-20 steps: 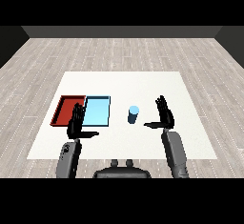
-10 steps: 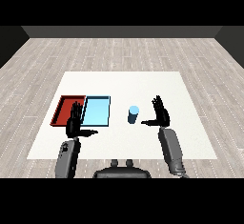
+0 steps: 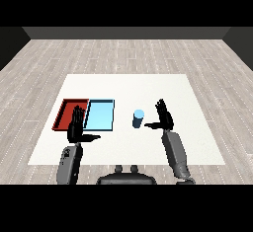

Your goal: Pick the blue can and put it in the blue box

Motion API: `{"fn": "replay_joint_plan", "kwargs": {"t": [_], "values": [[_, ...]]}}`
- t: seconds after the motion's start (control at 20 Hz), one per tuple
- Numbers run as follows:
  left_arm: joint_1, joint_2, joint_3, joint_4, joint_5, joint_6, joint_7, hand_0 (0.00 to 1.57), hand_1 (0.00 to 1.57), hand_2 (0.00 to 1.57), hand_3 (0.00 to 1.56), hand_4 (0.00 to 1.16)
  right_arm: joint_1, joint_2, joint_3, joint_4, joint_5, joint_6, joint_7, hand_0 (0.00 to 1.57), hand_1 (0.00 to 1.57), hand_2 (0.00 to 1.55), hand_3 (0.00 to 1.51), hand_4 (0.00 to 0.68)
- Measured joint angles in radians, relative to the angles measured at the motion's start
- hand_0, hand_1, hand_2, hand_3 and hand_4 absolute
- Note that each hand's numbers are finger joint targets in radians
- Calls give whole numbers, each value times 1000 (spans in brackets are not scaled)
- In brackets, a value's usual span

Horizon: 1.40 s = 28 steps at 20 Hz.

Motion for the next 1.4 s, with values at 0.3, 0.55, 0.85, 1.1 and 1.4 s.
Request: {"fn": "replay_joint_plan", "kwargs": {"t": [0.3,0.55,0.85,1.1,1.4], "values": [[16,6,11,-37,31,-17,17,0,0,0,0,0,-2,21,46,73,-7,-43,-52,0,0,0,0,0],[-4,11,21,-20,30,-12,21,0,0,0,0,0,-23,27,56,129,-22,-45,-65,0,0,0,0,0],[-17,-8,3,6,2,18,-4,0,0,0,0,0,-58,29,110,193,-51,-79,-89,0,0,0,0,0],[-15,1,8,-11,13,13,19,0,0,0,0,0,-96,30,103,258,-59,-64,-111,0,0,0,0,0],[6,2,8,-23,13,6,3,0,0,0,0,0,-126,26,127,334,-91,-72,-156,0,0,0,0,0]]}}
